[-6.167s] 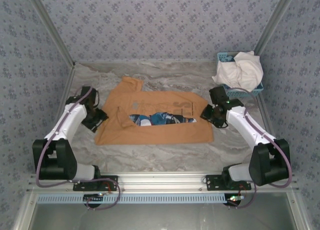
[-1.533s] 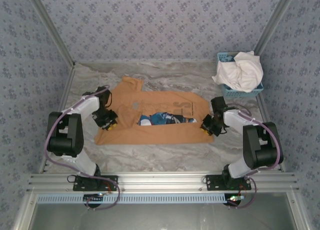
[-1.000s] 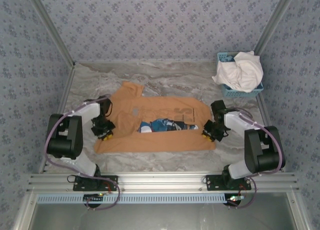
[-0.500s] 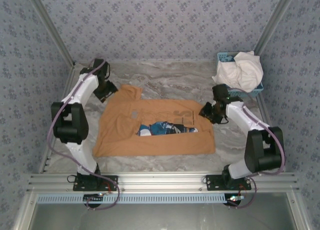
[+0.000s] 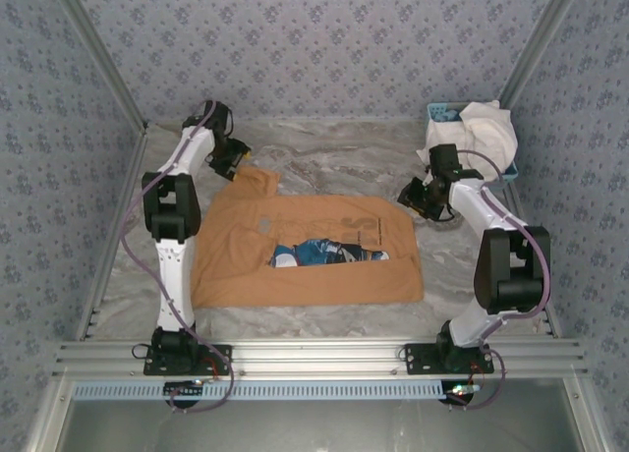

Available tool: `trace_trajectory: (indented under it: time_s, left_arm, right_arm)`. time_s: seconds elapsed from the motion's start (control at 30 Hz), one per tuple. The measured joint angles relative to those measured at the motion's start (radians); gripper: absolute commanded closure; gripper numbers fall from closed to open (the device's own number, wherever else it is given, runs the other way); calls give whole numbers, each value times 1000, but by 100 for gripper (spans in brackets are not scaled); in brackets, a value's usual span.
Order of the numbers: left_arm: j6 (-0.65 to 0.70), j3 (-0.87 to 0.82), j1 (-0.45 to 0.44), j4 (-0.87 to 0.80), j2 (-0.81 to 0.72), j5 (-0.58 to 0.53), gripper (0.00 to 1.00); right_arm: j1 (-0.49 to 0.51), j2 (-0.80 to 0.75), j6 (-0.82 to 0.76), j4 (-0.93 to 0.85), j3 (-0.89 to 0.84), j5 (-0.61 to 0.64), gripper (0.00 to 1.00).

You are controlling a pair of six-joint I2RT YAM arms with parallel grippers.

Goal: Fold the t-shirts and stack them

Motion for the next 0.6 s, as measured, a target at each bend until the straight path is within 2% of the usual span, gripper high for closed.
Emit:
trace_trajectory:
  time_s: [0.07,0.17,0.2,0.43,0.6]
  left_arm:
    - [-26,16,0,1,18,7,57]
    - [-45,21,0,0,33,8,93]
    - [-43,21,0,0,36,10,99]
    - [-10,63,-3,-26,33,10,100]
    - [31,43,-7,-55,3,12,100]
  right_arm:
    - [0,1,0,0,0,0,61]
    - [-2,13,-4,1,0,1,59]
    - [-3,22,-8,1,1,3,58]
    - [-4,188,-72,2,113,47,58]
    - [29,296,-166,7,222,78,57]
